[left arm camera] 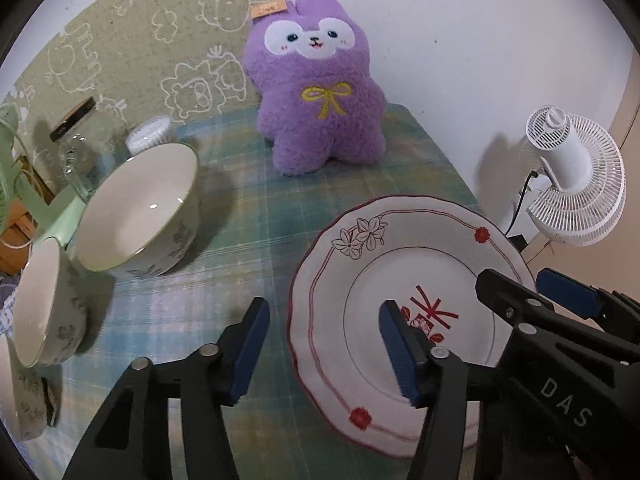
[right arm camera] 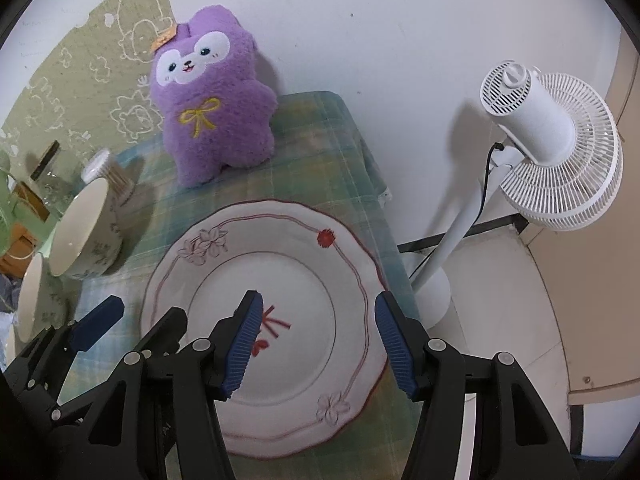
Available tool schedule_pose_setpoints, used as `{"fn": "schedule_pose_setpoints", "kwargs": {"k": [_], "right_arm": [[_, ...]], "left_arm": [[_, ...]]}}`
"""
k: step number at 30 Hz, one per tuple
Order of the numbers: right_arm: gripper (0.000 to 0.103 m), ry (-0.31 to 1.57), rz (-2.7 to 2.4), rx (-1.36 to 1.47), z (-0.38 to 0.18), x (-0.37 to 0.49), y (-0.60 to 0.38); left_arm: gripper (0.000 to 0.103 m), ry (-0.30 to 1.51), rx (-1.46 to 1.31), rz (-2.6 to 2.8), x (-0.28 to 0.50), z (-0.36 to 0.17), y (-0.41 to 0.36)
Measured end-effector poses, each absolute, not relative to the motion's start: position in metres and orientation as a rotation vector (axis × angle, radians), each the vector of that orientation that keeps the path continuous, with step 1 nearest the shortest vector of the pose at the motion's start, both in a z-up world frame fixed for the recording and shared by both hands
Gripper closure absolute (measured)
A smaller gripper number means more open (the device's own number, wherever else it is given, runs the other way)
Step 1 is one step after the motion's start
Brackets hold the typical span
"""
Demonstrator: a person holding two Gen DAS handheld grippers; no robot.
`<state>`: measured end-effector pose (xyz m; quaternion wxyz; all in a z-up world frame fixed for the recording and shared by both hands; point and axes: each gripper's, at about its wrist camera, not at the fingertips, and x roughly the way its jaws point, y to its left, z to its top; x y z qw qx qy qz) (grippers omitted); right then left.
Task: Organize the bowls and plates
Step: 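Close both grippers on the rim of the red-rimmed white plate, then lift the red-rimmed plate with both grippers and carry it to the stack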
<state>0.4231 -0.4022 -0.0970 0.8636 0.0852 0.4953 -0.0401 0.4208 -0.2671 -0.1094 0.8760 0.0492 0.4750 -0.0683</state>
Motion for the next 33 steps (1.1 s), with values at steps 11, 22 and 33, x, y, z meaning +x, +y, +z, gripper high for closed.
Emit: {"fn": "schedule_pose_setpoints", "kwargs": {"k": [11, 22, 33], "right_arm": [[0.048, 1.039, -0.134, 0.13, -0.106, 0.431, -0.407], [0.056, 1.078, -0.155, 0.143, -0.118, 0.43, -0.411], [0.062, 1.097, -0.164, 0.119, -0.126, 0.431, -0.409]], "left_arm": [[0.054, 1.013, 0.097, -0.142, 0.432, -0.117, -0.271], [0.056, 1.001, 0.188, -0.114, 0.431, -0.12, -0.279], [0.065, 1.039, 0.157, -0.091, 0.434, -0.124, -0.272]]}}
